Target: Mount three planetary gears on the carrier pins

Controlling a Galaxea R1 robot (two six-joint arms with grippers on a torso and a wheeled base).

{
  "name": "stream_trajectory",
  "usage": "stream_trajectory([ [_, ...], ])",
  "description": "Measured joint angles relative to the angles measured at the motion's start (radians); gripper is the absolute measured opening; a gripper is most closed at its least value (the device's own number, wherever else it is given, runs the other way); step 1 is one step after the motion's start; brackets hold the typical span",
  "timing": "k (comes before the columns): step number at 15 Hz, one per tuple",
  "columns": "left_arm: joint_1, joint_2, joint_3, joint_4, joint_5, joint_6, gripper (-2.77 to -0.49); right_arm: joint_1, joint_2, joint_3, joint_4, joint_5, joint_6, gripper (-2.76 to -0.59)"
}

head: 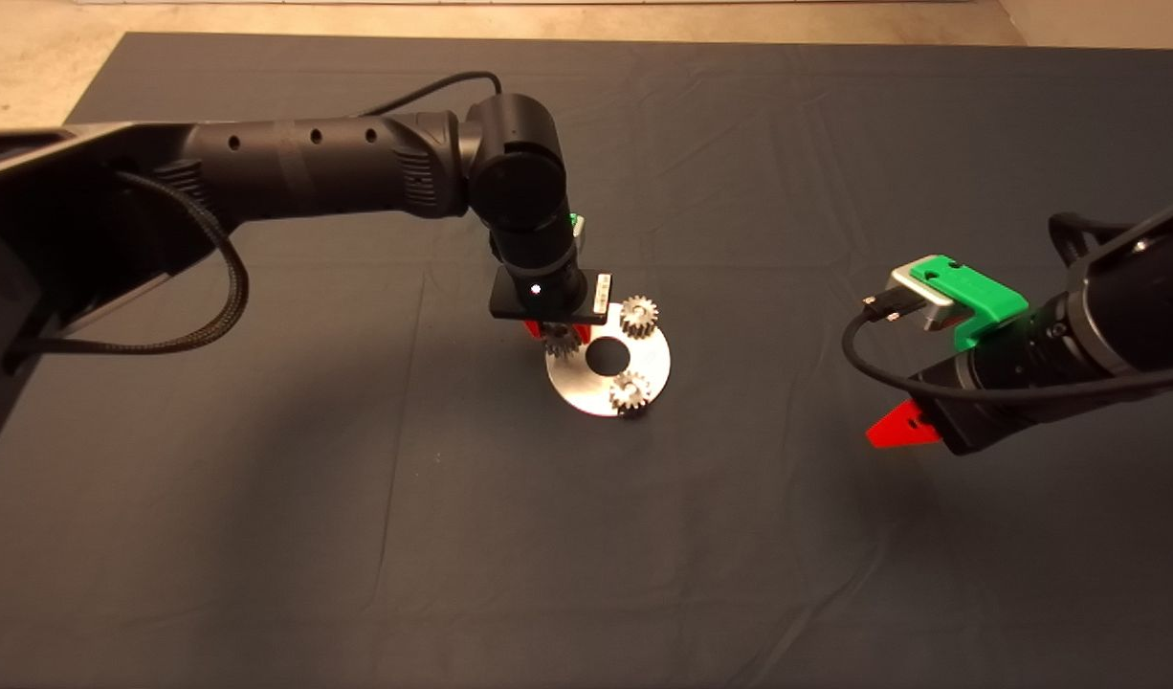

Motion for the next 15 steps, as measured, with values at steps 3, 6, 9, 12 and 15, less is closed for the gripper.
stream_trajectory([
  [3, 0.002, 0.0, 0.005, 0.008, 0.0, 0.0, -2.3, 0.0, -0.004, 0.001, 0.0, 0.0, 0.0, -1.47],
  [6, 0.004, -0.001, 0.011, 0.017, 0.002, 0.0, -2.3, 0.0, -0.005, 0.001, 0.0, 0.0, 0.0, -1.47],
  [9, 0.009, -0.004, 0.026, 0.026, 0.004, 0.0, -2.3, 0.0, -0.009, 0.001, 0.0, 0.0, 0.0, -1.47],
  [12, 0.01, -0.003, 0.026, 0.027, 0.005, -0.003, -2.3, 0.0, -0.01, 0.001, 0.0, 0.0, 0.0, -1.47],
  [15, 0.01, -0.003, 0.026, 0.027, 0.005, -0.007, -2.3, 0.0, -0.01, 0.001, 0.0, 0.0, 0.0, -1.47],
])
